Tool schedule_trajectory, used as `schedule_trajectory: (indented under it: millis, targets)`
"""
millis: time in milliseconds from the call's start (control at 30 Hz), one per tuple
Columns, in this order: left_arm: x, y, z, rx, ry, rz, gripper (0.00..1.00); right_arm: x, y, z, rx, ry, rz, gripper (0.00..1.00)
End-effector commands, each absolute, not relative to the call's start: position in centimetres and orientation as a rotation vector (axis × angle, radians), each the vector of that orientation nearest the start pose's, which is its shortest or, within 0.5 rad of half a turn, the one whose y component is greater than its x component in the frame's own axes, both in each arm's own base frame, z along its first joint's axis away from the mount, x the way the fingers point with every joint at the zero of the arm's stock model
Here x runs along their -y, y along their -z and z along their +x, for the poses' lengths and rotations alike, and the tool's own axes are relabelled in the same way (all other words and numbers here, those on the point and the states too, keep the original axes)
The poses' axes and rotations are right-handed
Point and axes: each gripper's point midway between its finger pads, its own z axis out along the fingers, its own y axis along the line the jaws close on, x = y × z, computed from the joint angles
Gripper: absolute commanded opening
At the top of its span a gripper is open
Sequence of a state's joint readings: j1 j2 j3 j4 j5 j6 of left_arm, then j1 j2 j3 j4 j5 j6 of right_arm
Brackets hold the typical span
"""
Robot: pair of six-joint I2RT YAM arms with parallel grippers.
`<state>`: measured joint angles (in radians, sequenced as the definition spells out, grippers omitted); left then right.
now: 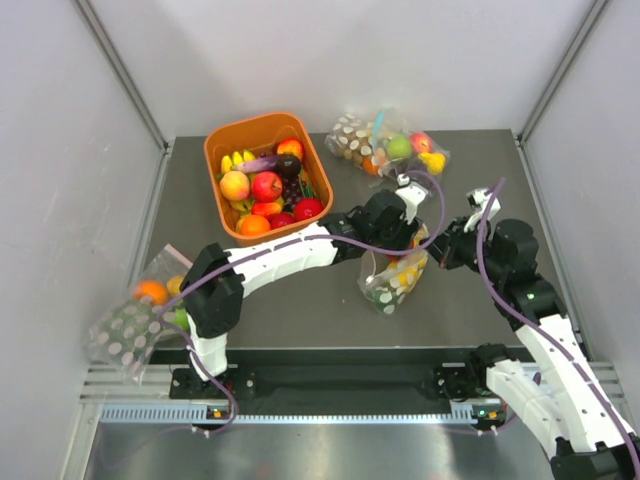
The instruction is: Open the zip-top bag and remove the fake food
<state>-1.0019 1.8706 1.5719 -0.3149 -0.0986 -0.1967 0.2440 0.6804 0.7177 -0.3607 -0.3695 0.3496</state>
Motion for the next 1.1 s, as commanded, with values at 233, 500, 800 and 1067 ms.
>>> schedule_trajectory:
  millis: [233, 500, 800, 1067]
  targets:
    - [44.4, -15.6, 31.1, -2.030, 0.488, 0.820, 0.85, -14.4, -24.2, 23.9, -1.898, -0.795, -0.179, 0.00]
    - [44.3, -13.2, 31.9, -2.040, 0.543, 0.817, 0.90, -14.6, -24.2, 23.7, -1.893, -0.812, -0.191, 0.00]
    - [45.3, -11.8, 31.7, -2.020, 0.639, 0.844, 0.69, -14.8, -24.2, 23.4, -1.890, -0.825, -0.202, 0.00]
    - [45.1, -13.5, 31.7, -1.981, 0.652, 0.835, 0.15, -14.4, -23.2, 23.7, -1.914, -0.794, -0.175, 0.00]
